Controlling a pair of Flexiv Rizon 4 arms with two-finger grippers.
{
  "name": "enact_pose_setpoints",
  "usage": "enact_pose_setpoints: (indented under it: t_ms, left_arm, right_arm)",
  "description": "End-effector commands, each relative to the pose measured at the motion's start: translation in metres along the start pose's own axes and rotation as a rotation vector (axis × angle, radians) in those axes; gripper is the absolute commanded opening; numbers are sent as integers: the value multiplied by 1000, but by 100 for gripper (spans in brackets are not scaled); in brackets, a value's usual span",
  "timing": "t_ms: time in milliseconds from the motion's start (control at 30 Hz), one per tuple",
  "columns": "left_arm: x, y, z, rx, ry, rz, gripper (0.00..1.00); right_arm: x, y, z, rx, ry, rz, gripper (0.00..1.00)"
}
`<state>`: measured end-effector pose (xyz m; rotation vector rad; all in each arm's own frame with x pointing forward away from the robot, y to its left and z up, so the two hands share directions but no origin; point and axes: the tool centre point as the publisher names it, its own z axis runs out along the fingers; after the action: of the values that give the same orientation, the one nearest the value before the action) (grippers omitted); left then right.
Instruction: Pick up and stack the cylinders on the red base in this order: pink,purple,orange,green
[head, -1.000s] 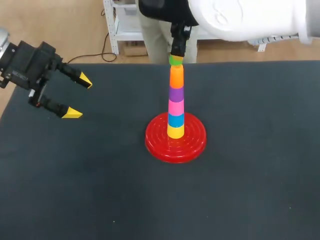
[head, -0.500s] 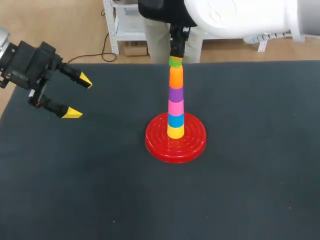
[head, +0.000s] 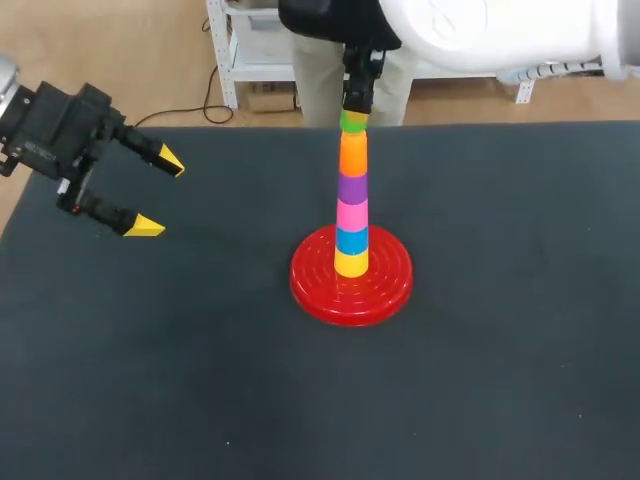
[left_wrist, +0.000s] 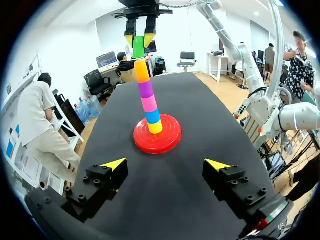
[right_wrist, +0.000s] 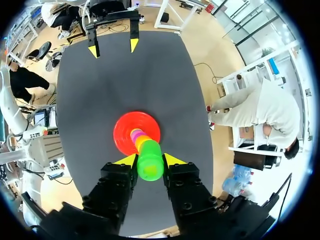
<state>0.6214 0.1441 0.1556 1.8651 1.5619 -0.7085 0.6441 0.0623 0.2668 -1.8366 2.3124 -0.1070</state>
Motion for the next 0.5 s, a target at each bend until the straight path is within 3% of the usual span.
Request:
enact_pose_setpoints:
  t_ms: [33,500]
  left_arm:
    - [1,1,0,1,-2,2,100]
    - [1,1,0,1,-2,2,100]
  right_arm:
    - [-1,-4,3,-13,4,4,0]
    - [-3,-5,12,-32,21,-1,0]
